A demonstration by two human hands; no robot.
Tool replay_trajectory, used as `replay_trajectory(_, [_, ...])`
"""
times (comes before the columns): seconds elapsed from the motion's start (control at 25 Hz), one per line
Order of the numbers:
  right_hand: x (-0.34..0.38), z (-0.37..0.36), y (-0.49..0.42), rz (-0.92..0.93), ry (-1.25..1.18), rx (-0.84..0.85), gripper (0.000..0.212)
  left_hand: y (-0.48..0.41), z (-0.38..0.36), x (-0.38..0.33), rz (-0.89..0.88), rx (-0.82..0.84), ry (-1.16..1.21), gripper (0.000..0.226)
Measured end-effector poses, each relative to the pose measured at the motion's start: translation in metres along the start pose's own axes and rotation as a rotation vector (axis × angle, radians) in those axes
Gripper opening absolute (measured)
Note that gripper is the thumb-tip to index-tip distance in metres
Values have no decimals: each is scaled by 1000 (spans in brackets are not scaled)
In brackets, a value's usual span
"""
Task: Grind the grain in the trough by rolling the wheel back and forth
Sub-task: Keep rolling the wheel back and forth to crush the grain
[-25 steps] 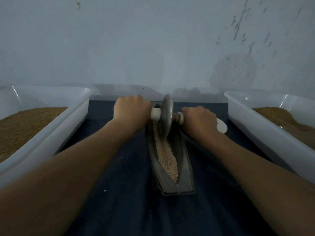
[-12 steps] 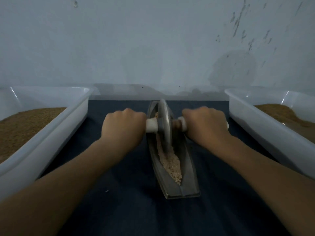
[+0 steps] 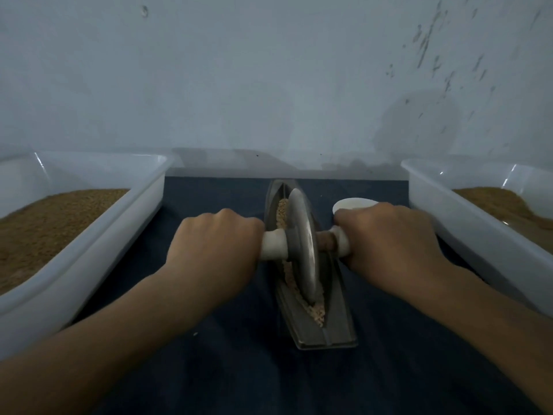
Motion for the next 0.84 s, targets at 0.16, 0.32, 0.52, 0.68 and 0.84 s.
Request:
replay_trajectory(0.16, [8, -36, -47, -112, -93, 233, 26, -57, -27, 3, 100, 55, -34, 7])
replay_trajectory(0.32, [2, -44, -62, -122, -164, 329, 20, -80, -21, 5, 91, 138, -46, 15])
replay_trajectory(0.52, [-2, -4, 1, 32, -22, 43, 52, -1, 1, 1, -66, -44, 32, 53])
replay_trajectory(0.68, [3, -16, -13, -22, 3, 132, 42, -25, -18, 4, -3, 38, 6, 23])
replay_trajectory(0.84, [9, -40, -72, -119, -68, 309, 9, -82, -33, 15, 139, 153, 53, 14])
Point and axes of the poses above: each hand's wrist, its own y-axis away from the middle knuckle, its own z-axis out of the back of the hand, x = y × z, the point moved 1 cm from there along -y, towards the middle knuckle, and after that the axes turned 9 degrees about y, right-handed, at the moved point
